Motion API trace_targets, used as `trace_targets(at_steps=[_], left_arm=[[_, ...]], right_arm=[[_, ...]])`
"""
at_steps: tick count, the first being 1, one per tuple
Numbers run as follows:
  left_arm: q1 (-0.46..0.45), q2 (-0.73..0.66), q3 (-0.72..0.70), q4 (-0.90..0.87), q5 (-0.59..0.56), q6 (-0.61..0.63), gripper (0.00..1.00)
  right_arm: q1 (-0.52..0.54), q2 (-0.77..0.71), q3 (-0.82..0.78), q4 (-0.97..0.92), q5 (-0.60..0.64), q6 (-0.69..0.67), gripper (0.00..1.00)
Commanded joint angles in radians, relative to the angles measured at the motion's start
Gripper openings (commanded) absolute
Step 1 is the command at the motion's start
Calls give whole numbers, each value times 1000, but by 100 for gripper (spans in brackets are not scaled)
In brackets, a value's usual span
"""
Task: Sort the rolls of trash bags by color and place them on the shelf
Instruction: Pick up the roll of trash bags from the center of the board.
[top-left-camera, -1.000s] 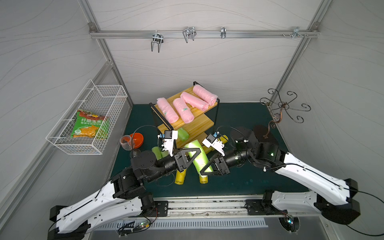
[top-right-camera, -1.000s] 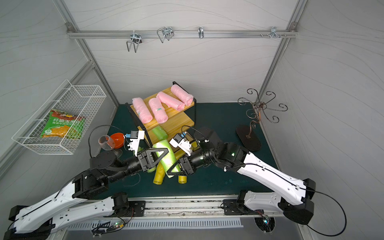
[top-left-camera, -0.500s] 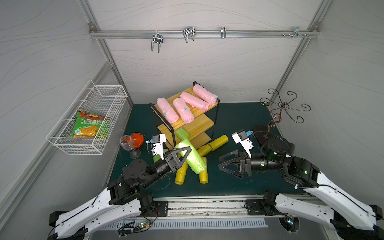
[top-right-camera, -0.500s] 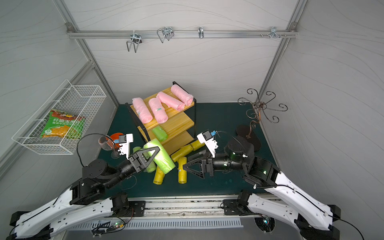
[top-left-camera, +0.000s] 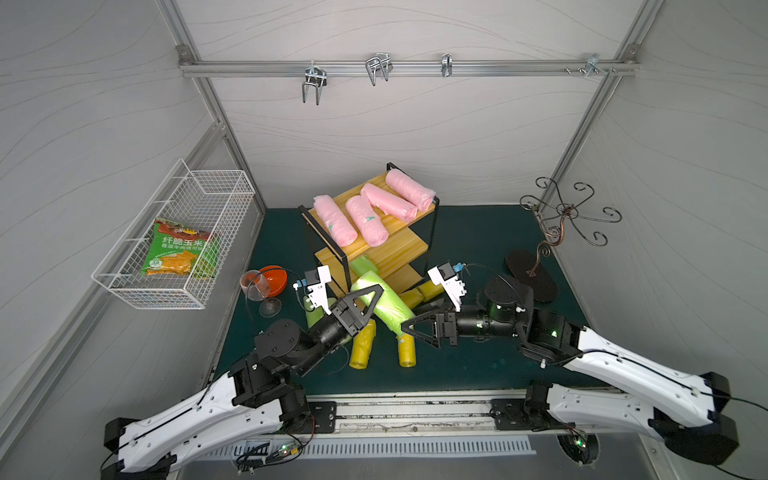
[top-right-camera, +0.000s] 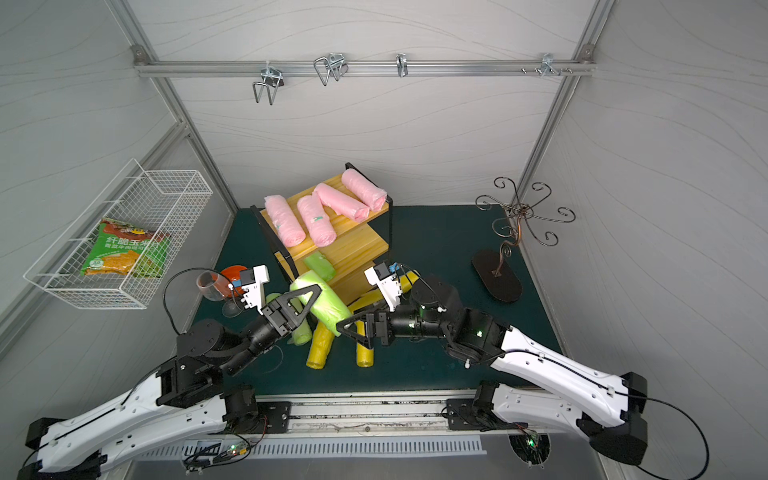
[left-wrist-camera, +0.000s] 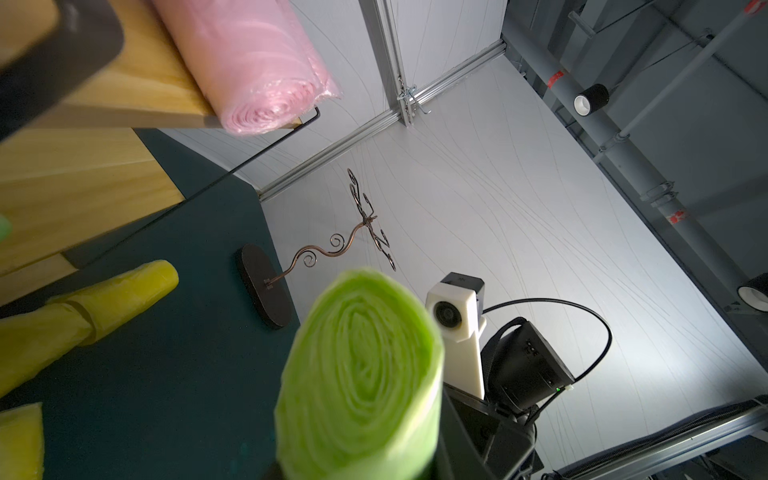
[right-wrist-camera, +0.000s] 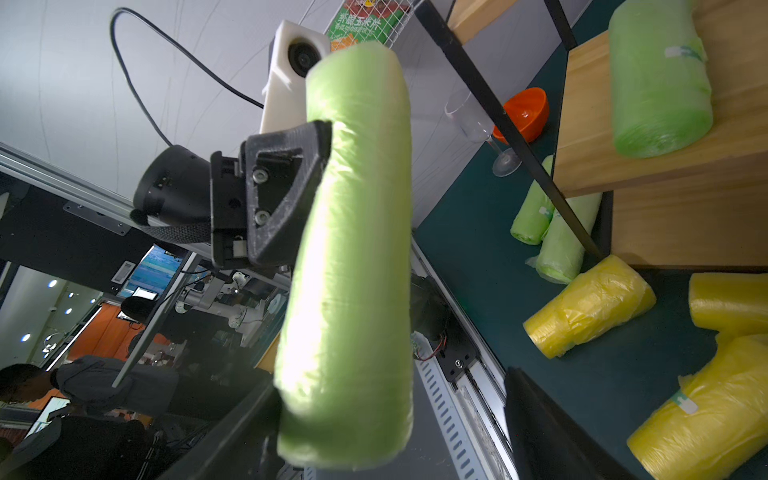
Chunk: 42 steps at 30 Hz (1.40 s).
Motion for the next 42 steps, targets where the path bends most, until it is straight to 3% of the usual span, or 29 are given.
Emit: trace_targets(at_steps=[1, 17, 28, 42], left_arm=[[-6, 0, 10, 122, 9, -23, 0], [-5, -17, -2, 102, 1, -39, 0], [-6, -30, -5, 82, -11, -36, 0], [-5, -31, 1, 80, -16, -28, 0]], right_arm=[[6, 1, -6, 79, 32, 11, 83], [5, 45, 14, 150, -66, 15, 80], [-5, -58, -24, 224, -96, 30, 81], [22, 54, 11, 198, -101, 64, 79]])
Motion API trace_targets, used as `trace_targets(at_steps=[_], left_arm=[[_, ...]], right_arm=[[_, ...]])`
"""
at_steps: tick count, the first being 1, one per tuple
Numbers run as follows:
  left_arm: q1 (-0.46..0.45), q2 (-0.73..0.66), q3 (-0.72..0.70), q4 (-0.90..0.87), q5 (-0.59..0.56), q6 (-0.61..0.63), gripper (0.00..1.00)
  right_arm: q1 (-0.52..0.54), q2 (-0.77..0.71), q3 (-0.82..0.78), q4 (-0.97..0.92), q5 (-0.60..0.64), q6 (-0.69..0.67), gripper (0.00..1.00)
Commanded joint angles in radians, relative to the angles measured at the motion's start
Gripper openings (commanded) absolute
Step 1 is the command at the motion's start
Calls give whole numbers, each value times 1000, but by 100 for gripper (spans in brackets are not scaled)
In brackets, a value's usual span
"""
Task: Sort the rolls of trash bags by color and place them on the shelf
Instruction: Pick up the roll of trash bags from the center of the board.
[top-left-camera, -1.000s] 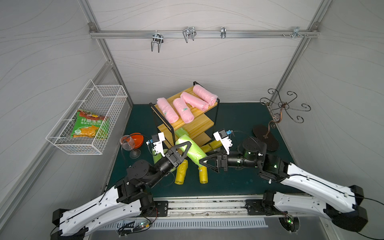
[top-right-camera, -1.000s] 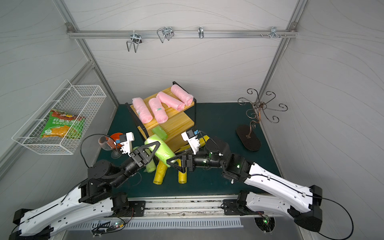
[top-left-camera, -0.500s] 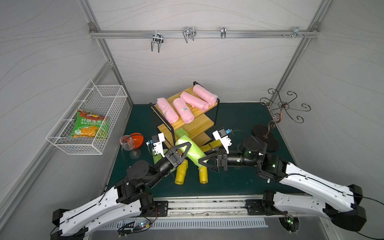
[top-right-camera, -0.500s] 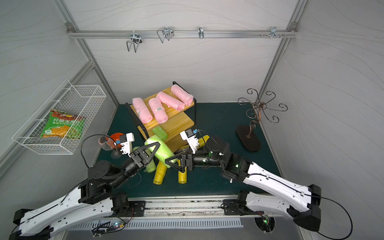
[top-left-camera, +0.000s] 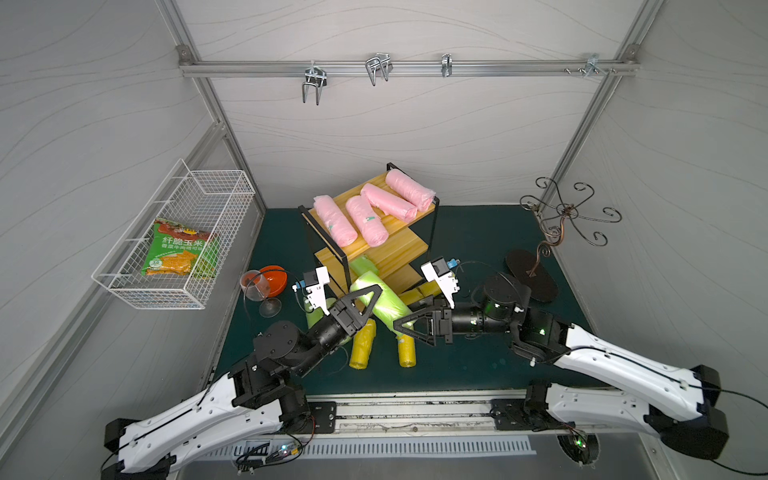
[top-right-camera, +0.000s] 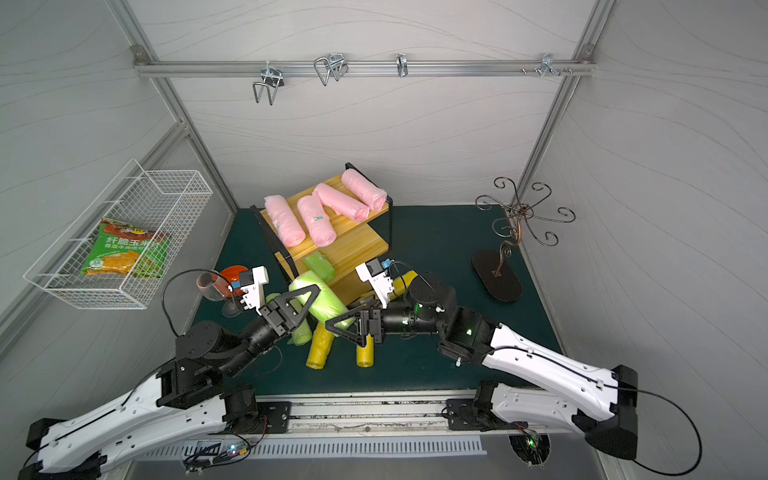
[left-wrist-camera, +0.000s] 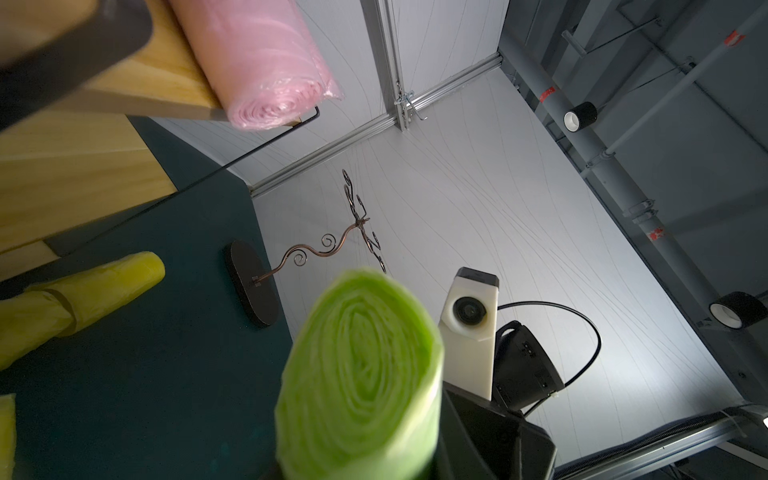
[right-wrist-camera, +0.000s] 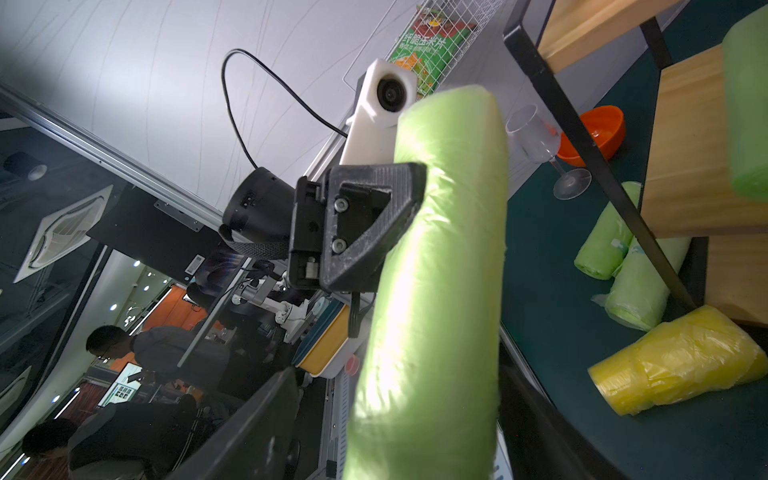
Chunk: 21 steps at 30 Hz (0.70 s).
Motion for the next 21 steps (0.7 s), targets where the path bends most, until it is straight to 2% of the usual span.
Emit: trace_targets(at_steps=[1, 9, 11, 13, 15, 17, 19, 21], left_arm=[[-5, -17, 13, 71, -12, 11, 0], [-6, -15, 15, 68, -9, 10, 0], [-5, -18, 16, 67, -10, 10, 0], [-5, -19, 18, 65, -11, 11, 0], [-5, -17, 19, 64, -9, 11, 0], [-5, -18, 20, 62, -7, 11, 0], [-5, -15, 22, 61, -7, 10, 0], [-5, -10, 25, 56, -5, 11, 0]], right_arm=[[9, 7, 30, -7, -3, 3, 79], [9, 31, 41, -12, 2, 2, 72], [9, 34, 44, -16, 5, -5, 61], [9, 32, 50, -24, 15, -11, 40], [9, 24, 51, -30, 30, -16, 25], [7, 15, 51, -36, 44, -24, 16], [6, 11, 57, -53, 49, -33, 1], [6, 11, 63, -65, 54, -37, 0]])
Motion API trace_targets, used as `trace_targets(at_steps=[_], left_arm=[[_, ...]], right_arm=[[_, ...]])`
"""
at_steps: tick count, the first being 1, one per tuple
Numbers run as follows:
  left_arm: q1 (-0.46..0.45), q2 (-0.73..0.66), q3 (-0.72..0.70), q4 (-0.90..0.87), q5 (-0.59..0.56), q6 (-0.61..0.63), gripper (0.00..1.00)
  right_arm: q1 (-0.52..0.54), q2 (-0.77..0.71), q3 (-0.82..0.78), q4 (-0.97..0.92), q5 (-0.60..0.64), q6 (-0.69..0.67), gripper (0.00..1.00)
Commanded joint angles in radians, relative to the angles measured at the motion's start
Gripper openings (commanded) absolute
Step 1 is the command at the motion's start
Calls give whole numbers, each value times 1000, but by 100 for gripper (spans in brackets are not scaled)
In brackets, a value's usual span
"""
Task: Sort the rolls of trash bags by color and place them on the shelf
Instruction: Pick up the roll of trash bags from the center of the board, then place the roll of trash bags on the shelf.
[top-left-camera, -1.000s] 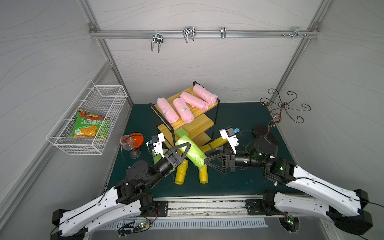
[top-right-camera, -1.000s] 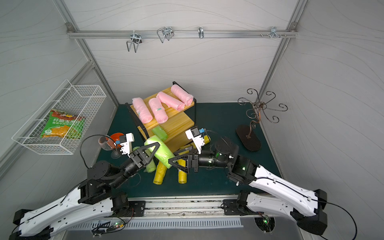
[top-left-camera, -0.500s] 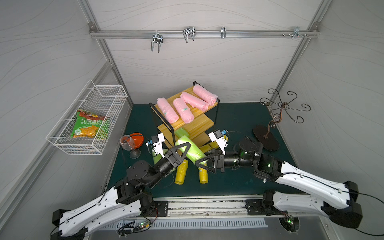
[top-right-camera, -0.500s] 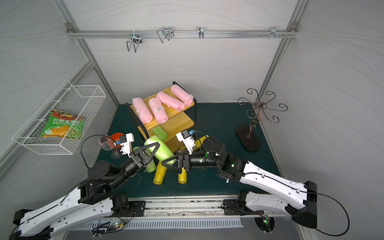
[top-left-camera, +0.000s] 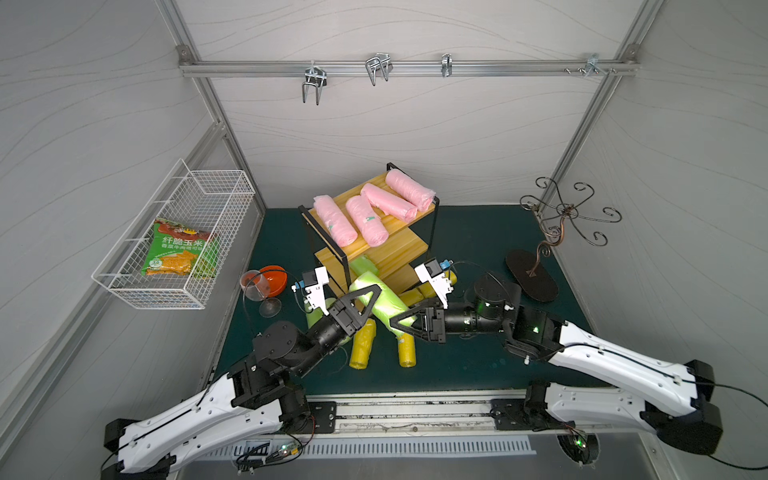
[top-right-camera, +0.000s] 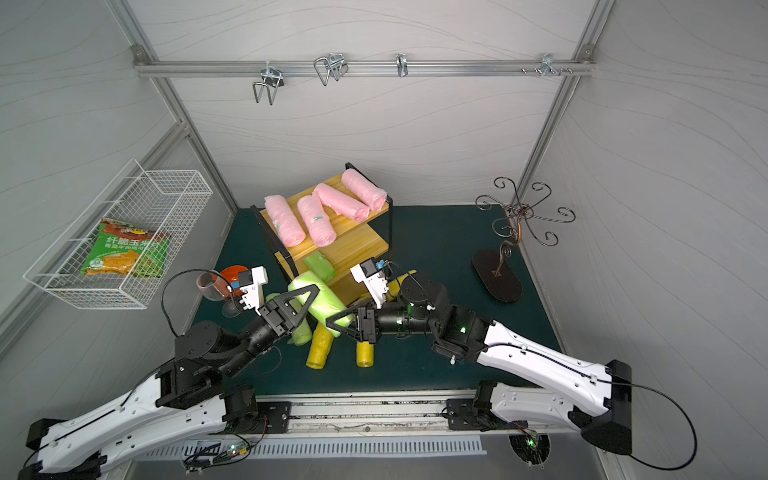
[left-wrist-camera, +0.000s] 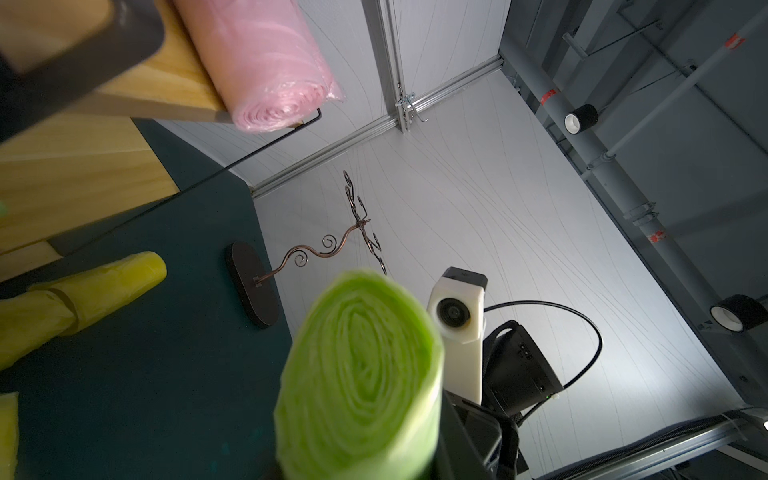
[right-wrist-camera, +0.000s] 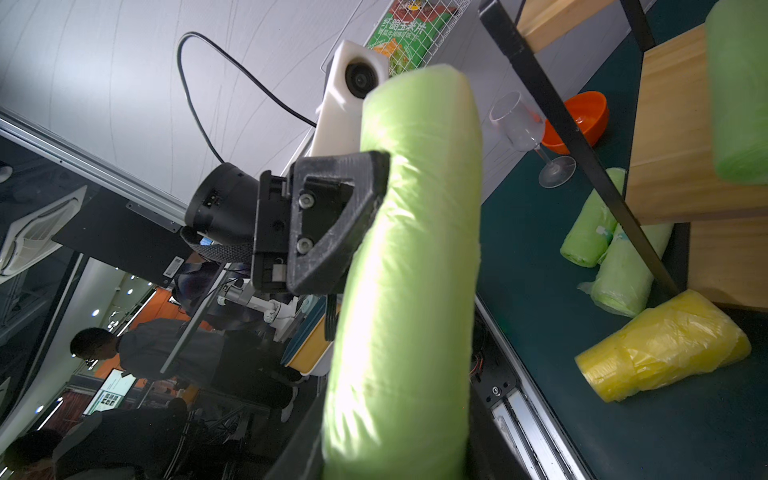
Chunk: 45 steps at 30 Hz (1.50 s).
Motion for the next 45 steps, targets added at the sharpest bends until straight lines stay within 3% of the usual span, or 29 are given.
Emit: trace_targets(at_steps=[1, 2, 4, 6, 7, 8, 12, 19, 30, 45], left_arm=[[-5, -2, 31, 60, 3, 13, 0], [-5, 1, 37, 50, 2, 15, 6], [-5, 9, 63, 2, 2, 21, 51], [-5, 9, 99, -74, -9, 40, 75], [-5, 5, 123, -118, -18, 58, 91], [-5, 1, 145, -167, -30, 73, 96], [-5, -31, 247, -388, -97, 174, 98], [-5, -125, 313, -595, -191, 250, 92], [-5, -186, 245, -626, -214, 205, 88], [-5, -236, 221, -623, -267, 209, 86]], right_arm=[[1, -21, 41, -28, 24, -23, 0], [2, -22, 44, -39, 29, -28, 0], [1, -33, 51, -90, 55, -52, 0], [2, -52, 55, -169, 109, -87, 0], [1, -66, 55, -209, 144, -109, 0], [1, -76, 52, -238, 174, -130, 0], [-2, -110, 19, -309, 307, -204, 0], [-78, -25, -37, -242, 379, -277, 0], [-219, 150, -6, -62, 415, -373, 0], [-265, 392, 135, 46, 372, -332, 0]])
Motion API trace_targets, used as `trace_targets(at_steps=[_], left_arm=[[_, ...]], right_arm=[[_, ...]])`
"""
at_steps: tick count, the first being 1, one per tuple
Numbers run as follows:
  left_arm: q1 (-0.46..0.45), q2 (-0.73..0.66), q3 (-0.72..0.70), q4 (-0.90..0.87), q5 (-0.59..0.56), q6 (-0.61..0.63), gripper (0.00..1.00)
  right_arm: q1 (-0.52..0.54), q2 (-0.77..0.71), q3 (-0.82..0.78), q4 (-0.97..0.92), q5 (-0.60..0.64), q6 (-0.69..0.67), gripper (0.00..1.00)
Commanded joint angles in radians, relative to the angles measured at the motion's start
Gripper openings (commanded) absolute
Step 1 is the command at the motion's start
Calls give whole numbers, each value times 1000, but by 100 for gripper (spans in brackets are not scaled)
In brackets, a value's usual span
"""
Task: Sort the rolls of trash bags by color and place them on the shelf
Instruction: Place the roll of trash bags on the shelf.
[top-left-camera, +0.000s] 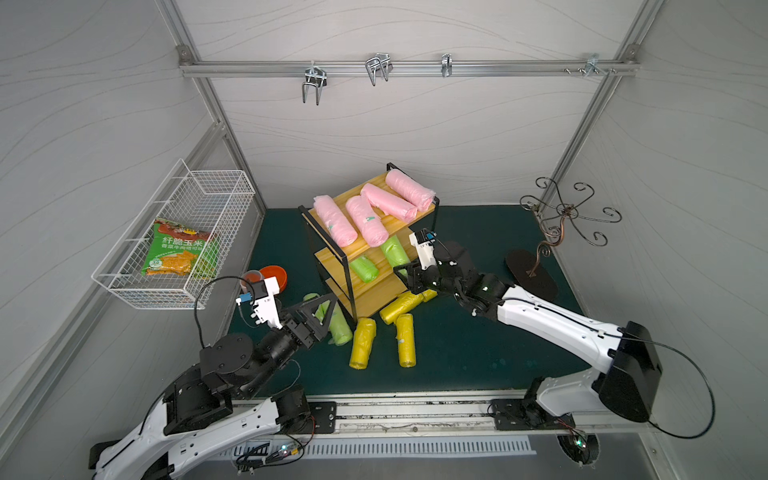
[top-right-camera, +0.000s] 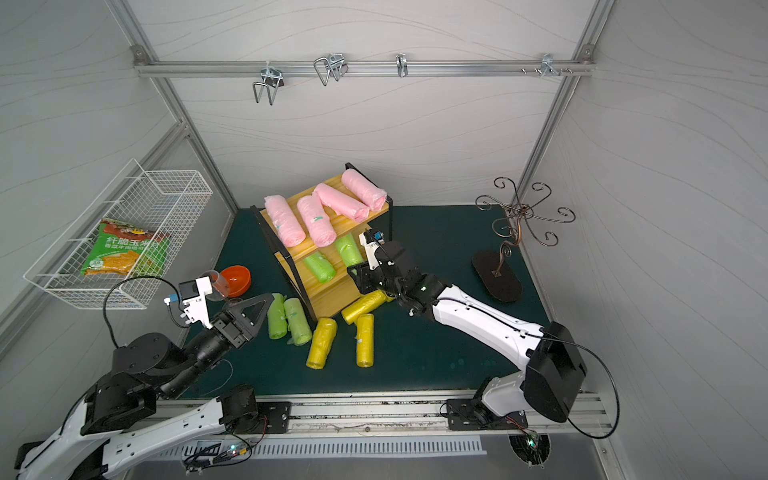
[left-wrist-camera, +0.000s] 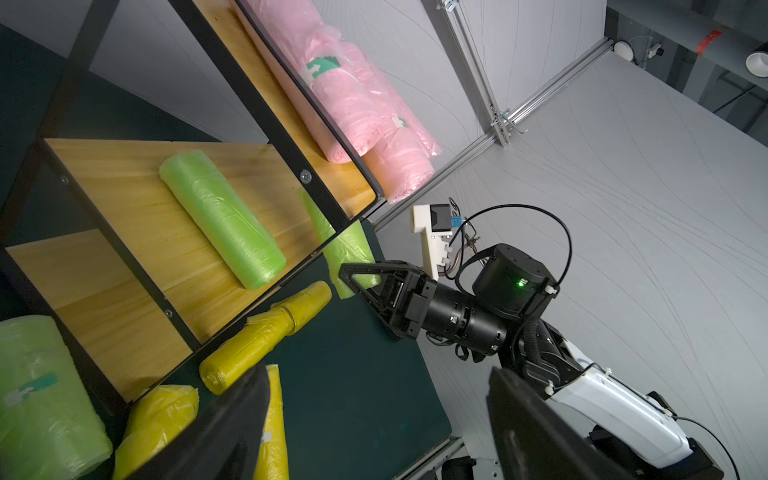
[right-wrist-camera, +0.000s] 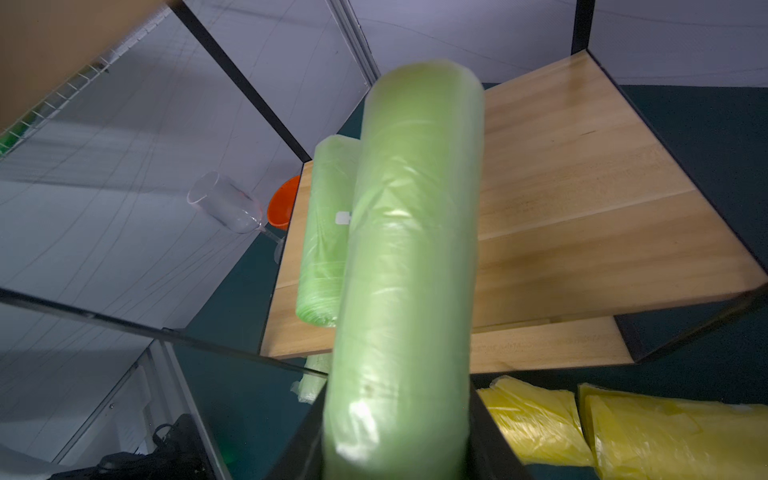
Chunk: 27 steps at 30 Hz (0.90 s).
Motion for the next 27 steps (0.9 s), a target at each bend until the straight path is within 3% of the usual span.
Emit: trace_targets(at_steps=[1, 8, 17, 27], left_arm=[[-5, -25, -4, 47, -22, 8, 86], [-5, -23, -9, 41, -18, 6, 86], [-5, -33, -4, 20, -15, 1, 86], [-5, -32, -3, 14, -18, -1, 86]], right_arm=[[-15, 23, 21, 93, -13, 16, 0], [-26, 64, -19, 227, -46, 43, 0], [-50, 128, -49, 357, -137, 224, 0], [-52, 170, 4, 344, -204, 278, 0]])
